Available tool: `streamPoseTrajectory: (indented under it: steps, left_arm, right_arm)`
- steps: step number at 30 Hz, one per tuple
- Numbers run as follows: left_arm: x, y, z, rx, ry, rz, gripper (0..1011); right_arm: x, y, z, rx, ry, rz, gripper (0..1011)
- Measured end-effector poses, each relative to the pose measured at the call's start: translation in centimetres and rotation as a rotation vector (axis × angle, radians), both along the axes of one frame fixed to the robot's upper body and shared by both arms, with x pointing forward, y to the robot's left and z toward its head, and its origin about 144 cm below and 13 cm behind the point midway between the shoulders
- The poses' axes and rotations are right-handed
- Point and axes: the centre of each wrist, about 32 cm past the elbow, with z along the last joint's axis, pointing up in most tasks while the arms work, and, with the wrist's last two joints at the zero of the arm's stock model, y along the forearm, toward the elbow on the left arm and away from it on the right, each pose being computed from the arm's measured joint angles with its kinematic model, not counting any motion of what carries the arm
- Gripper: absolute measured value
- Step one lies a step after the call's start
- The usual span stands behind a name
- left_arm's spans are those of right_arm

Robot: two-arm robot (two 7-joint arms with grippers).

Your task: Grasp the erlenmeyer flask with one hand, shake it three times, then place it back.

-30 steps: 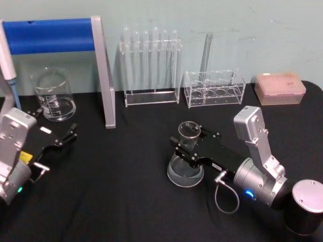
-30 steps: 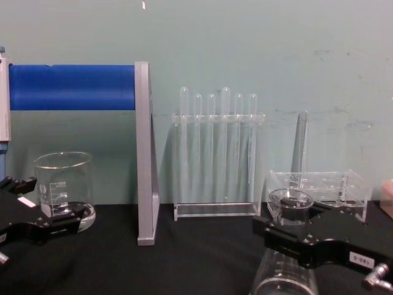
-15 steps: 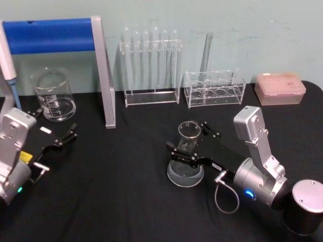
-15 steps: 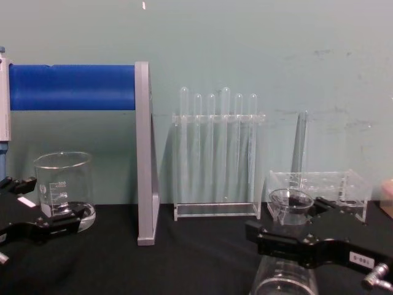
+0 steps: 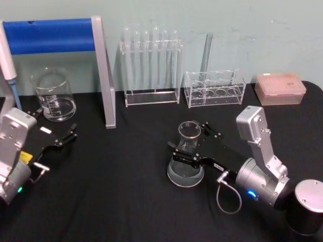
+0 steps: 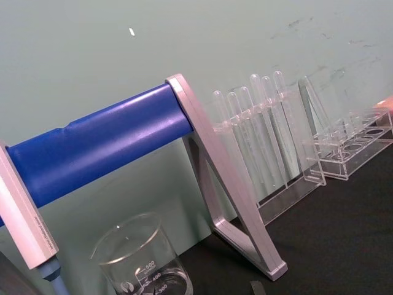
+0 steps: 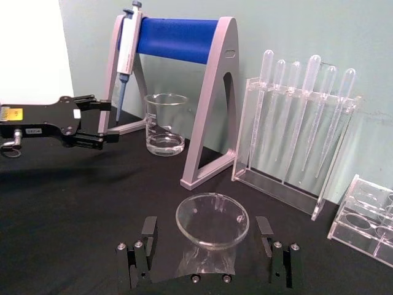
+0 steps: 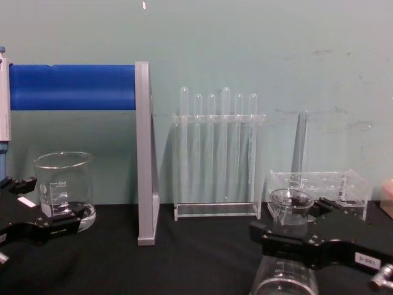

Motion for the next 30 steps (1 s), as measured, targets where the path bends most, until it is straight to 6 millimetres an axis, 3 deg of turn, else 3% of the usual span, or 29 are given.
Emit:
streamPoseTrajectory:
  steps: [21, 30]
  left_arm:
    - [0.0, 0.0, 0.0, 0.000, 0.000, 0.000, 1001]
    - [0.0, 0.0, 0.0, 0.000, 0.000, 0.000, 1001]
  right_arm:
    - [-3.7, -5.7, 0.0, -0.015, 0.024, 0.067, 1000]
    - [-3.8, -7.4, 0.2, -0.025, 0.002, -0.026, 1000]
